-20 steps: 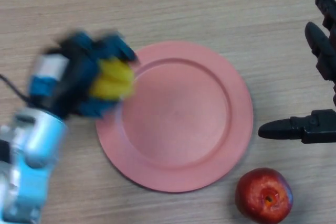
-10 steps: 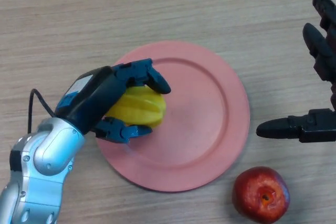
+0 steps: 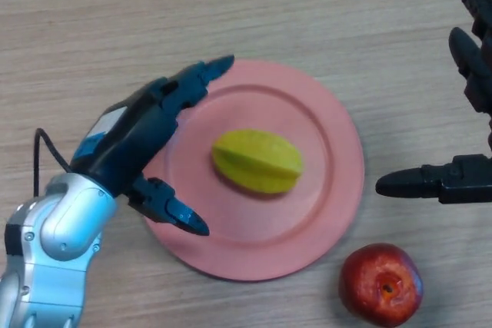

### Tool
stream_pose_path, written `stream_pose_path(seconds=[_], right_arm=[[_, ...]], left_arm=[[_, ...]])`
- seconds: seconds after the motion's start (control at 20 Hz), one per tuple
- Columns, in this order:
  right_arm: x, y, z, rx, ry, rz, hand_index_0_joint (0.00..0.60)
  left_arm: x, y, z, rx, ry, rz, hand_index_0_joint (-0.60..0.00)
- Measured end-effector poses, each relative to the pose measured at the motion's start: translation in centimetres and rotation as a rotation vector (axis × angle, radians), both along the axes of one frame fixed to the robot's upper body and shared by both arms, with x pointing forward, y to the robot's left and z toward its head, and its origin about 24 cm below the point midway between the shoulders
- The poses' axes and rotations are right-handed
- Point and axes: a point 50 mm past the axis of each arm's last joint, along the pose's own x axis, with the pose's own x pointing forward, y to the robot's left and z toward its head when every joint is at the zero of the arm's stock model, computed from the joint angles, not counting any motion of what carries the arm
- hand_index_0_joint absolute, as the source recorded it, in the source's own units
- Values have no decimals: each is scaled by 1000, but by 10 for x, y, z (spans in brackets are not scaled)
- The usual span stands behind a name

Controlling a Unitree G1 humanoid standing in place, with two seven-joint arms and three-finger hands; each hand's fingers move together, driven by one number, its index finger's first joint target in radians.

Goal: Pick up the yellow starfruit and place it on the plate

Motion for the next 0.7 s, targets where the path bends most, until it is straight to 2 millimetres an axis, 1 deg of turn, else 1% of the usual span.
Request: stream_pose_path(seconds=[0.15, 0.2, 0.25, 0.3, 0.35, 0.4, 0.45, 0.55, 0.65, 0.7], right_arm=[[1, 4, 2, -1, -7, 18, 0], [2, 9, 0, -2, 0, 38, 0], [2, 10, -1, 0, 4, 44, 0], [2, 9, -1, 1, 5, 41, 0], [2, 7, -1, 1, 5, 34, 0], [3, 7, -2, 2, 6, 34, 0], [3, 7, -3, 2, 10, 32, 0], [3, 6, -5, 3, 20, 30, 0], [4, 6, -6, 4, 15, 31, 0], [5, 6, -7, 4, 13, 32, 0]], left_arm=[[-1, 15, 10, -103, -54, 77, 0], [-2, 19, 15, -207, -79, 77, 0], [-4, 20, 19, -271, -81, 61, 0], [-12, 21, 23, -406, -36, 10, 0], [-16, 19, 22, -446, -11, -24, 0], [-19, 20, 17, -511, 39, -45, 0], [-20, 21, 13, -534, 55, -40, 0], [-22, 29, 9, -557, 43, 34, 0], [-23, 38, 10, -575, 11, 97, 0], [-24, 41, 13, -597, -37, 137, 0]])
